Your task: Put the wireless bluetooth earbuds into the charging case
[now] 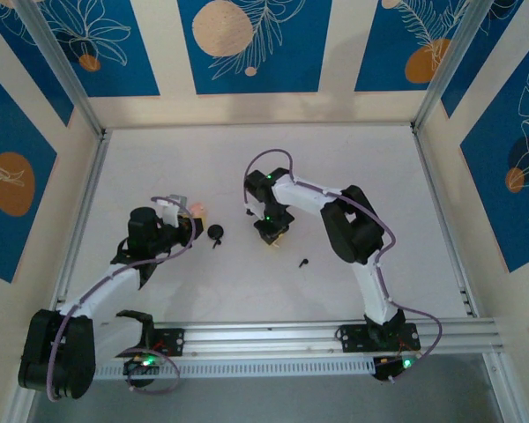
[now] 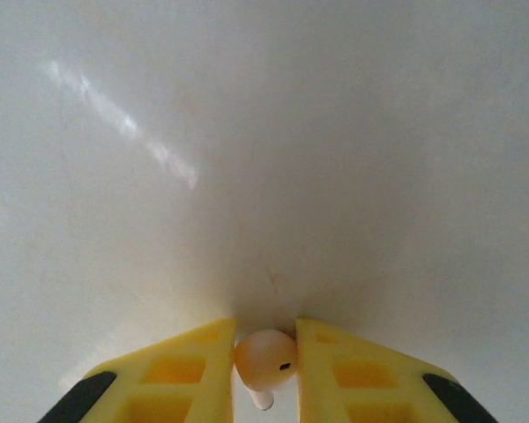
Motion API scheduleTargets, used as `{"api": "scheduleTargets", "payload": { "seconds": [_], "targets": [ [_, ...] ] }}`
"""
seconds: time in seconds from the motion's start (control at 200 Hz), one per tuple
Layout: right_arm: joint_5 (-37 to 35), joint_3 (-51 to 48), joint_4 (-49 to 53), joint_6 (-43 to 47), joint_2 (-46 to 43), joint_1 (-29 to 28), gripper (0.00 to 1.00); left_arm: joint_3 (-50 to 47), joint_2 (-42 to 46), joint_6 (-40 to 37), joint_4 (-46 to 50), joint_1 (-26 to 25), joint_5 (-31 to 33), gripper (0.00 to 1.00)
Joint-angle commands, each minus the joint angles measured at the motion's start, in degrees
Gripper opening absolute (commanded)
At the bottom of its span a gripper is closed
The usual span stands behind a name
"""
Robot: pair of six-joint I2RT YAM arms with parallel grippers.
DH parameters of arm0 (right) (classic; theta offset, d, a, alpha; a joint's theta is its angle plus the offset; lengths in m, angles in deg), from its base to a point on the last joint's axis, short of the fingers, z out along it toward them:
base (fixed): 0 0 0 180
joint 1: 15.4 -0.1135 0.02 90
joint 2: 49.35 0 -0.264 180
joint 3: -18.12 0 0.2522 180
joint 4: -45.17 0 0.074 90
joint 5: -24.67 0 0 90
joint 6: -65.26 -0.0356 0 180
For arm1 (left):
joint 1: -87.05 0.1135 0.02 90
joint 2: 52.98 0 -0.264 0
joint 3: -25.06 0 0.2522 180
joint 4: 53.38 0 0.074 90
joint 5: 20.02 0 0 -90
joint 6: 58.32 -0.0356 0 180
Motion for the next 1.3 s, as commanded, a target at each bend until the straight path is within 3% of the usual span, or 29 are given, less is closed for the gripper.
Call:
{"api": "scheduleTargets", "payload": {
  "seconds": [0.0, 0.17, 0.35, 0.79, 1.06, 1.295],
  "targets": [
    [1.7, -4.2, -2.4, -3.2, -4.7, 0.7, 0.2, 1.4, 0.5, -1.6, -0.5, -1.4, -0.2, 0.08],
    [4.2, -11.8, -10.2, -7.8, -11.6, 2.4, 0.19, 0.7, -1.6, -3.5, -4.6, -4.6, -0.1, 0.07],
    [7.2, -19.9, -19.2, -13.3, -19.7, 4.4, 0.19, -1.5, -5.5, -6.4, -15.2, -9.8, 0.9, 0.07],
    [4.5, -33.2, -34.4, -21.2, -40.4, 5.7, 0.19, -2.0, -17.9, -17.0, -35.0, -22.6, 5.2, 0.07],
    [6.0, -38.2, -43.4, -22.5, -48.8, 6.2, 0.19, 1.3, -29.2, -15.4, -47.0, -26.2, 6.0, 0.06],
    [9.0, -43.1, -54.3, -25.8, -51.9, 5.9, 0.19, 4.2, -33.0, -13.7, -50.9, -28.8, 8.4, 0.06]
  ]
}}
